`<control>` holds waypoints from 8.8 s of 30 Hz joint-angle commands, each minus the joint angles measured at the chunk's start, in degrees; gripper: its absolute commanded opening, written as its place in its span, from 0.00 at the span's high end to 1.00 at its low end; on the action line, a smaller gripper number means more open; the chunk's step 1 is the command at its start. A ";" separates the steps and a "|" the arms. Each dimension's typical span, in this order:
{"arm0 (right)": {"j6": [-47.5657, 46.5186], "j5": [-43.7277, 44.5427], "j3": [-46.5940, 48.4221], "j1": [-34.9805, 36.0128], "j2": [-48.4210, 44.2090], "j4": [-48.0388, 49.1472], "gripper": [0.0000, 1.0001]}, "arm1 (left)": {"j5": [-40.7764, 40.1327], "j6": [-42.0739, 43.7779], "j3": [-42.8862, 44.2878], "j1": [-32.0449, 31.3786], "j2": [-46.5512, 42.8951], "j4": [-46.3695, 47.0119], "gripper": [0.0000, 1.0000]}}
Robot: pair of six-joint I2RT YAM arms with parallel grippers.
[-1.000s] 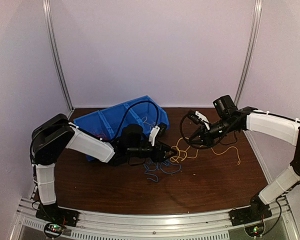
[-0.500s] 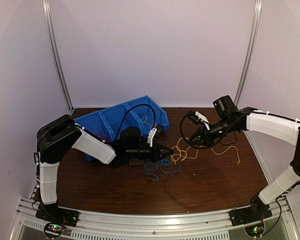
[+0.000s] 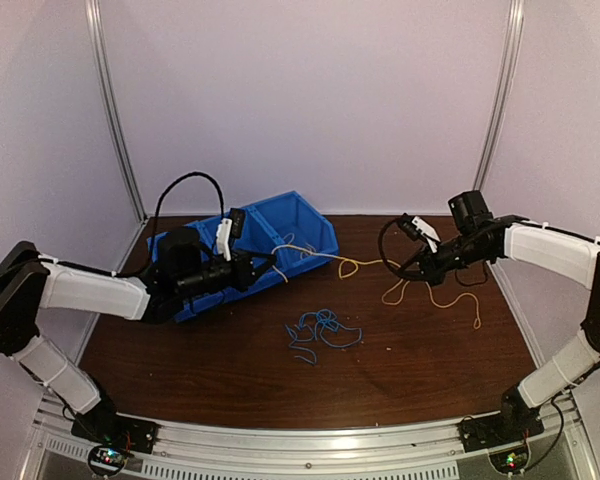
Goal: Untangle the cables
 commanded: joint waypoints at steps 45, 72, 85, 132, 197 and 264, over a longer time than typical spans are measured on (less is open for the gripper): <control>5.18 9.82 29.22 -12.77 -3.10 2.00 1.00 | -7.42 7.99 -3.83 6.76 -18.31 -19.70 0.49; 1.67 19.96 67.28 5.19 17.17 7.96 1.00 | -21.56 7.92 0.58 6.76 -20.59 -33.42 0.38; -0.12 24.30 84.40 13.09 32.19 27.52 1.00 | -24.75 5.39 -1.34 6.77 -26.08 -37.76 0.37; 3.25 19.45 69.75 18.35 48.78 22.17 1.00 | -22.23 -0.84 -14.49 6.77 -37.51 -36.34 0.36; 0.63 10.54 29.68 14.91 22.31 13.49 0.37 | -21.38 1.42 -9.42 6.77 -26.60 -32.23 0.34; -34.74 42.93 -7.40 31.54 13.13 18.79 1.00 | 3.03 5.18 2.80 -5.37 5.19 -19.44 0.40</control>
